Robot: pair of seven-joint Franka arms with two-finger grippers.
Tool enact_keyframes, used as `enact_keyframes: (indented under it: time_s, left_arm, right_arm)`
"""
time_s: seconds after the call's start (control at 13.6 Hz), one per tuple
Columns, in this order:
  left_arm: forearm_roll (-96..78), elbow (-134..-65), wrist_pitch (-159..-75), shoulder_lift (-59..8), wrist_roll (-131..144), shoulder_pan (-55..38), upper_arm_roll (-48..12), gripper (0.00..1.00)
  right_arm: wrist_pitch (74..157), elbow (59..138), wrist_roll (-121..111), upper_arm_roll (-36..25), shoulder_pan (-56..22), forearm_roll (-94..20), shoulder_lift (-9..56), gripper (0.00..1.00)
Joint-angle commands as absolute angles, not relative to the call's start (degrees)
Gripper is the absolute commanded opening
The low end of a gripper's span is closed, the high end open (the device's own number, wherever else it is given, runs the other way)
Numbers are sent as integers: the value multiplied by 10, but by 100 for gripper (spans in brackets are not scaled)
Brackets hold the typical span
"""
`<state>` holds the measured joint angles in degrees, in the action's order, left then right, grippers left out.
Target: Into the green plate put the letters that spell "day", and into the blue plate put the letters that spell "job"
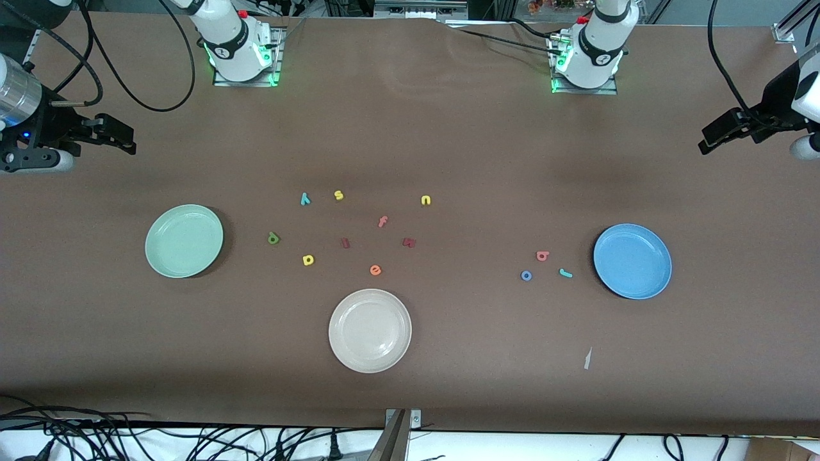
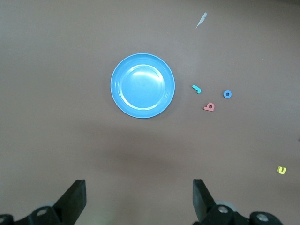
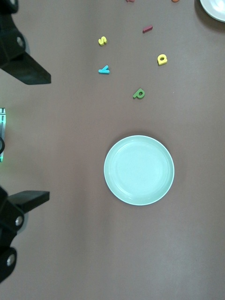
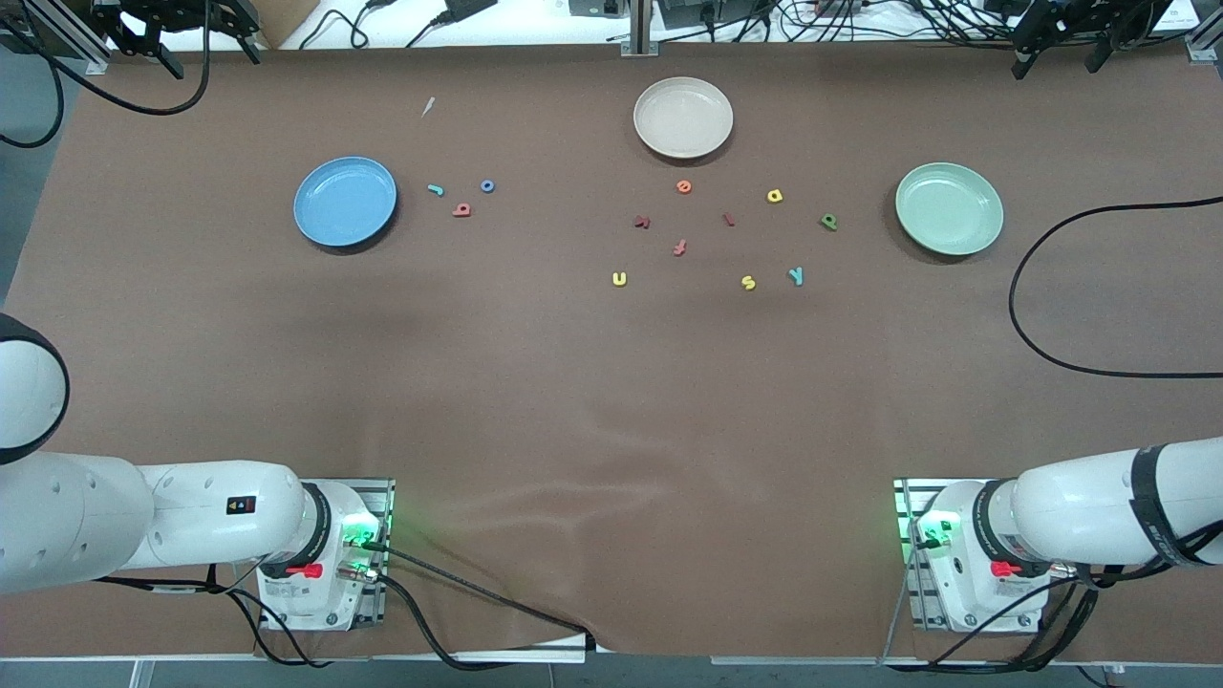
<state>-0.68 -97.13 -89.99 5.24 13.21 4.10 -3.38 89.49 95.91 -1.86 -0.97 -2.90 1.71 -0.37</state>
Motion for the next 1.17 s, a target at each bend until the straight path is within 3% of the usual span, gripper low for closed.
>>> enact_keyframes:
  time_s: [0.0, 1.1]
  left_arm:
    - [11, -980, -897, 65, 140, 43, -39, 100]
    - [11, -974, -868, 64, 139, 43, -39, 100]
  right_arm:
    - [889, 957, -21, -11, -26, 7, -4, 100]
    - [889, 957, -22, -13, -26, 7, -4, 100]
